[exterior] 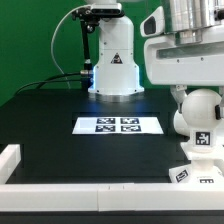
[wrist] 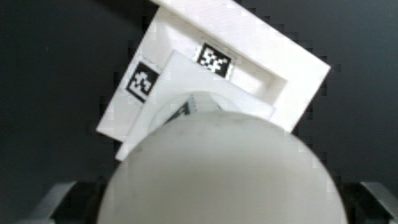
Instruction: Assemble lamp
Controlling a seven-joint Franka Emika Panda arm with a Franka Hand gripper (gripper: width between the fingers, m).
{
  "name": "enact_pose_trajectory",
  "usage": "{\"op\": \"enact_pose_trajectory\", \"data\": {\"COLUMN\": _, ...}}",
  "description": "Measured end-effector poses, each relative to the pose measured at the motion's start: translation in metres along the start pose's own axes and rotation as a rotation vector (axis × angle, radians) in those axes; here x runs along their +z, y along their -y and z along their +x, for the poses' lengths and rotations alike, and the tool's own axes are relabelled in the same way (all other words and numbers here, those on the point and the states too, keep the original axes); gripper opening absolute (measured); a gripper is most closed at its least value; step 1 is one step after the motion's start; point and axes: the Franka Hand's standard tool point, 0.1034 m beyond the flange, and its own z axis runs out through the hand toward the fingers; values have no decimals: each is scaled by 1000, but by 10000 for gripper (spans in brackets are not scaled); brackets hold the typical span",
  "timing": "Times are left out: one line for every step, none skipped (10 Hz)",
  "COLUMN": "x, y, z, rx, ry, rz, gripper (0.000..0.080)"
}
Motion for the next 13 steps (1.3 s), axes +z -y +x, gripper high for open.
{"op": "enact_pose_trajectory", "data": {"x": 0, "y": 0, "z": 0, "rx": -1, "ry": 0, "rz": 0, "gripper": 655}}
{"op": "enact_pose_trajectory", "data": {"x": 0, "y": 0, "z": 0, "rx": -18, "ry": 0, "rz": 0, "gripper": 655}}
{"op": "enact_pose_trajectory", "data": {"x": 1, "y": 0, "z": -2, "rx": -85, "ry": -2, "rz": -8, "gripper": 686}}
{"op": "enact_pose_trajectory", "data": {"x": 1, "y": 0, "z": -5, "rx": -178, "ry": 2, "rz": -16, "gripper": 697}}
{"op": "enact_pose_trajectory", "data": {"x": 0, "y": 1, "z": -7, "rx": -379, "ry": 1, "rz": -37, "gripper": 697}}
{"op": "enact_pose_trajectory", "data": {"x": -3, "y": 5, "z": -9, "rx": -534, "ry": -6, "rz": -56, "gripper": 698}}
{"op": "enact_pose_trajectory", "data": {"x": -4, "y": 7, "z": -10, "rx": -623, "ry": -16, "rz": -66, "gripper": 698}}
{"op": "enact_pose_trajectory", "data": {"x": -3, "y": 5, "z": -7, "rx": -686, "ry": -13, "rz": -68, "gripper": 698}}
{"op": "enact_pose_trajectory", "data": {"x": -4, "y": 4, "z": -6, "rx": -752, "ry": -13, "rz": -71, "gripper": 698}}
{"op": "enact_pose_trajectory", "data": {"x": -4, "y": 4, "z": -6, "rx": -836, "ry": -11, "rz": -73, "gripper": 698}}
{"op": "enact_pose_trajectory", "data": {"x": -4, "y": 4, "z": -5, "rx": -931, "ry": -14, "rz": -79, "gripper": 698}}
{"op": "enact_pose_trajectory", "data": {"x": -3, "y": 3, "z": -2, "rx": -1118, "ry": -29, "rz": -105, "gripper": 698}}
{"op": "enact_pose_trajectory", "data": {"x": -1, "y": 3, "z": -2, "rx": -1257, "ry": -28, "rz": -125, "gripper": 698}}
